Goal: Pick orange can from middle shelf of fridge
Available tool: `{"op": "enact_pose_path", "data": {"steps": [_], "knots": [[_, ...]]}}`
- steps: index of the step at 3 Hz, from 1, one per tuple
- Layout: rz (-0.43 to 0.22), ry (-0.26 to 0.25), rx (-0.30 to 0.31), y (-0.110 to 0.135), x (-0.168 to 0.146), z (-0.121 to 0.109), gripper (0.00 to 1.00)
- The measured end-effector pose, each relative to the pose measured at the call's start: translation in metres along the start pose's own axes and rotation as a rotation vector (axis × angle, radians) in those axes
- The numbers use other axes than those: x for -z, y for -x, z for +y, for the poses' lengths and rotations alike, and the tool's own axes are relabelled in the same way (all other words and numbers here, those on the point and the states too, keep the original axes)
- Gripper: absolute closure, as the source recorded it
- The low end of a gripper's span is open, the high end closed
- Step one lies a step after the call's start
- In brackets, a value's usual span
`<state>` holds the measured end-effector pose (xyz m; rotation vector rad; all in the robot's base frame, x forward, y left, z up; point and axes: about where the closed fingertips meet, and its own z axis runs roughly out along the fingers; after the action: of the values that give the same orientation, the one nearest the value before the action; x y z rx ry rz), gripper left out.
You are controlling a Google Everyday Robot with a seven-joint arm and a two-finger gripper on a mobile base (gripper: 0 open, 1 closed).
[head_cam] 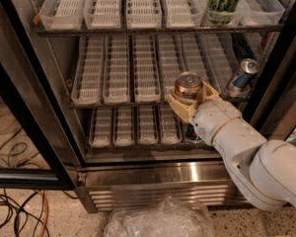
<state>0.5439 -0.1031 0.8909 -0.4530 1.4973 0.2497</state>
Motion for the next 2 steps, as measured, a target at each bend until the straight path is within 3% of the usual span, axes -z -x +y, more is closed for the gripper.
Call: {"op": "enact_pose_path", "data": {"steps": [1,2], "knots": [[0.021,0.11,-0.005,-0.001,0.007,0.013,1.0],[0.015,0.163,-0.004,-0.001,0.009,0.026,1.0]]}}
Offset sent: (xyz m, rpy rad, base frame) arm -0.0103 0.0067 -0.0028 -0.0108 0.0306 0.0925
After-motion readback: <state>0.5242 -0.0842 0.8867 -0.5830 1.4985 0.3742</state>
